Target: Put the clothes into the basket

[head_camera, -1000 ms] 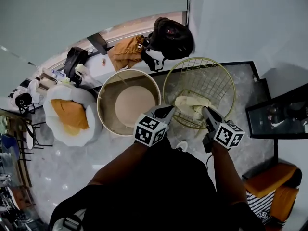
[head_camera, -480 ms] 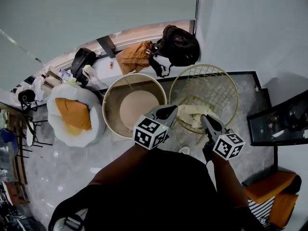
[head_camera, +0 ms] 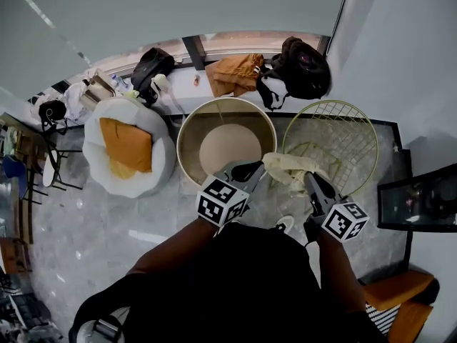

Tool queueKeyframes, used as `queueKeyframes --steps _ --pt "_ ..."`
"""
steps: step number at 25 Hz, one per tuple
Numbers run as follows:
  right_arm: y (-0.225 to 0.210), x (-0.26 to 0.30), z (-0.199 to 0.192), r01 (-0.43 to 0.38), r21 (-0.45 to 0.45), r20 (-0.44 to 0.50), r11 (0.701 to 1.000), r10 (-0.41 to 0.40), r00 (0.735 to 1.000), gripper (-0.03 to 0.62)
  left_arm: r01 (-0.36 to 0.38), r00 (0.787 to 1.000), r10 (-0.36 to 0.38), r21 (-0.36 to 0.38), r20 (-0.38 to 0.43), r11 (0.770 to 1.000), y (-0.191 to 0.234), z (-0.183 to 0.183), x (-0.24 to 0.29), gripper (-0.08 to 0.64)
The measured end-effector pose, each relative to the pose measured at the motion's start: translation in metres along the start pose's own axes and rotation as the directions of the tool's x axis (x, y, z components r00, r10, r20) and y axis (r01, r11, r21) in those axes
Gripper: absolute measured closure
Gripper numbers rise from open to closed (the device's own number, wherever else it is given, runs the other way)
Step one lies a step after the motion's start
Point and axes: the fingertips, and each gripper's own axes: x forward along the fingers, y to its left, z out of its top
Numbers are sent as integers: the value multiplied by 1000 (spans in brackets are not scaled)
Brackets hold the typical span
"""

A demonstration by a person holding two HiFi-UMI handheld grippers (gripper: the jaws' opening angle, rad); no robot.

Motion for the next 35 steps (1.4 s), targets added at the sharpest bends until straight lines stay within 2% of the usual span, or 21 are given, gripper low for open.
queueKeyframes --steps 8,13,19,26,30,35 --pt "82 36 -39 -85 -24 -51 996 84 995 557 -69 996 71 -52 44 996 40 -26 -79 560" --pt "122 55 -74 -134 -33 -77 990 131 988 557 -106 993 108 -54 44 993 54 -52 -118 560" --pt "171 68 -108 -241 -51 -157 969 231 960 557 -184 979 192 -106 64 977 63 -77 -168 560" --pt "219 67 -125 -361 -88 -237 928 332 913 557 -304 935 328 -175 133 936 69 -83 -225 560" --pt "239 49 -138 -433 -124 -299 893 382 874 557 -375 898 411 -212 160 902 50 -98 -252 560" --pt "250 11 -157 -502 -127 -380 856 425 821 557 -442 847 500 -282 182 852 9 -114 -275 560"
